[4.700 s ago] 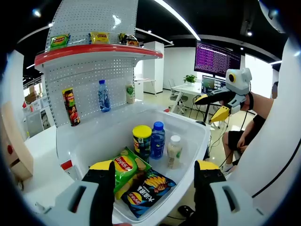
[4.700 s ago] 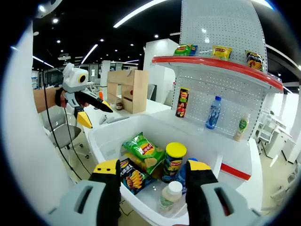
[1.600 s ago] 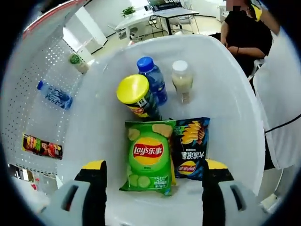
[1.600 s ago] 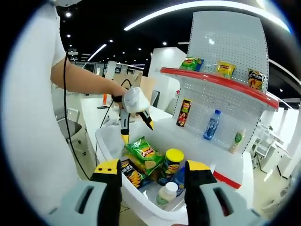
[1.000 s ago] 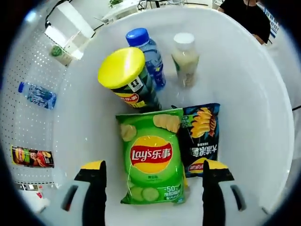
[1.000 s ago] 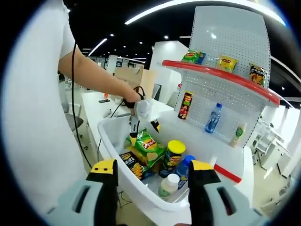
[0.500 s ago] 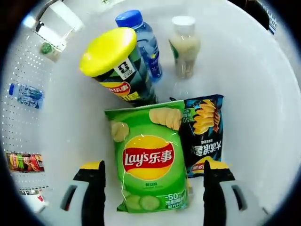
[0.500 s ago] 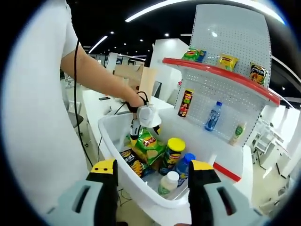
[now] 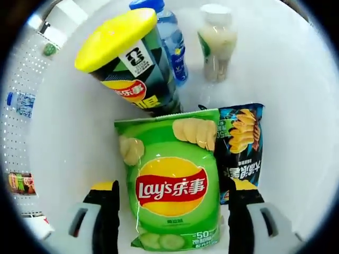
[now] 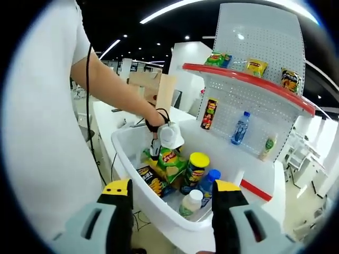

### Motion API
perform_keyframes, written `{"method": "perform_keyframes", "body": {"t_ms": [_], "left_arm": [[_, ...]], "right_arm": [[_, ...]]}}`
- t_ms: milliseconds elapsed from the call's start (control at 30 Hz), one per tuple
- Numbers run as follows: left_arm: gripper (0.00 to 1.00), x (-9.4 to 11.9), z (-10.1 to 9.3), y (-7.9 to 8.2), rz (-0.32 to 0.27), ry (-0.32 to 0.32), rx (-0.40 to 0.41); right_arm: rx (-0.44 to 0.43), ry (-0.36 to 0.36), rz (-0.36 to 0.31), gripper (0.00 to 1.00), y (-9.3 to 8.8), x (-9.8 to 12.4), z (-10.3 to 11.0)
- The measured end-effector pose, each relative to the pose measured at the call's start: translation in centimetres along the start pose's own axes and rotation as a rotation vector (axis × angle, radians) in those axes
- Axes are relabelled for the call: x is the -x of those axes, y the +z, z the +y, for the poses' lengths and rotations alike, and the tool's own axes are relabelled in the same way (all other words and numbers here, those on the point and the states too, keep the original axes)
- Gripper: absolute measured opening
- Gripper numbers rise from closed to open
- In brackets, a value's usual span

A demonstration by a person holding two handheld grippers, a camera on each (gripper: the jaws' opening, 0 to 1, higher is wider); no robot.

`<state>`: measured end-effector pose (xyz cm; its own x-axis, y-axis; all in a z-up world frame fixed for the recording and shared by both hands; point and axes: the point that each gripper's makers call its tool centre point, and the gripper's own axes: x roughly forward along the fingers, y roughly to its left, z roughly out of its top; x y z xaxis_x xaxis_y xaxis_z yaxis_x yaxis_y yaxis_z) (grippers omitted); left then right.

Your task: Place the items from the shopping basket onto the snack and drink counter

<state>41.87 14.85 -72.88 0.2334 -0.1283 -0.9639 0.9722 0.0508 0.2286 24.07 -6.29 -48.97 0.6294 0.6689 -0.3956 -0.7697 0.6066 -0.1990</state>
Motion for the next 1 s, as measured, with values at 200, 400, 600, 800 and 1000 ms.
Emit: {"method": "perform_keyframes", "body": {"t_ms": [200,400,600,800,1000], "left_arm": [[0.83,-0.6,0.2,-0.2,0.002,0.002,0.052],[0.82,-1.7,0.2,-0.7,0.021,0.007,0.054],[0.73,-1.8,0.6,-0.8,0.025,0.017,0.037],[0.68,-2.0,0.5,-0.7,0.017,0.007,0.044],[0.65,-2.0,0.4,-0.5,0.008,0.017,0.026]], "right_arm": [[0.024,-0.014,0.027,0.6,-0.4,0.2,-0.4],[0.034,-0.024,0.034,0.6,-0.4,0.3,-0.9],[0.034,-0.035,0.041,0.6,-0.6,0.3,-1.5],[0.038,-0.026,0.051,0.6,-0.7,0.0,-1.4],[0.036,-0.021,0.066,0.6,-1.1,-0.2,-1.7]]}}
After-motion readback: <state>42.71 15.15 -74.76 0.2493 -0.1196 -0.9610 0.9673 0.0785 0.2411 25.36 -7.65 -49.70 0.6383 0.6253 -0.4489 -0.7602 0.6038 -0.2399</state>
